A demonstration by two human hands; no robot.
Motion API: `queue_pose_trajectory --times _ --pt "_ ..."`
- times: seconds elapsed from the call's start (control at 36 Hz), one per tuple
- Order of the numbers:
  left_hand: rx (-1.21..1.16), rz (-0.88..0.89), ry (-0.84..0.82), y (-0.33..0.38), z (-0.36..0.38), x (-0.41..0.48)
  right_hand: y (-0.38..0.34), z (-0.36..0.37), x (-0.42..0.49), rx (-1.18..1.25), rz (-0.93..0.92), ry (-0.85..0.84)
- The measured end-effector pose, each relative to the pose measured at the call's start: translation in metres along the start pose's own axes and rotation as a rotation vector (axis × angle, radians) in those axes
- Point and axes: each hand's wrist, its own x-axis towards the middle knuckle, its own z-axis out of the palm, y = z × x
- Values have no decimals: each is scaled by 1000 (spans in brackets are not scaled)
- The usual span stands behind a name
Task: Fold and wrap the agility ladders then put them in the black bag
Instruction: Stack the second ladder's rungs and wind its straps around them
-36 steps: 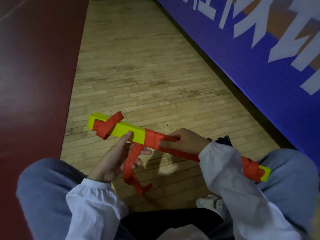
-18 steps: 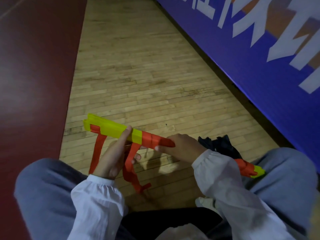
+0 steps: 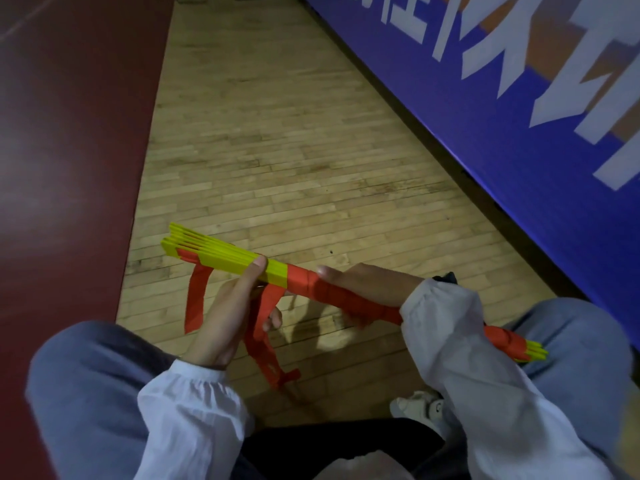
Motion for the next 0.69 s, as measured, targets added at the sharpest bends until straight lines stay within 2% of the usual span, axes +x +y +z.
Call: queue_pose_trajectory --times 0.17,0.31,0.47,0.69 --pt "-21 -30 -40 2 -1 1 2 2 -2 22 -25 22" --pt "-39 -96 -151 5 -1 1 3 6 -1 -34 -49 131" --pt "20 -203 -173 4 -5 3 4 7 -2 -178 -111 273" --pt "-263 -295 -135 7 -8 2 1 11 -13 -446 -90 442"
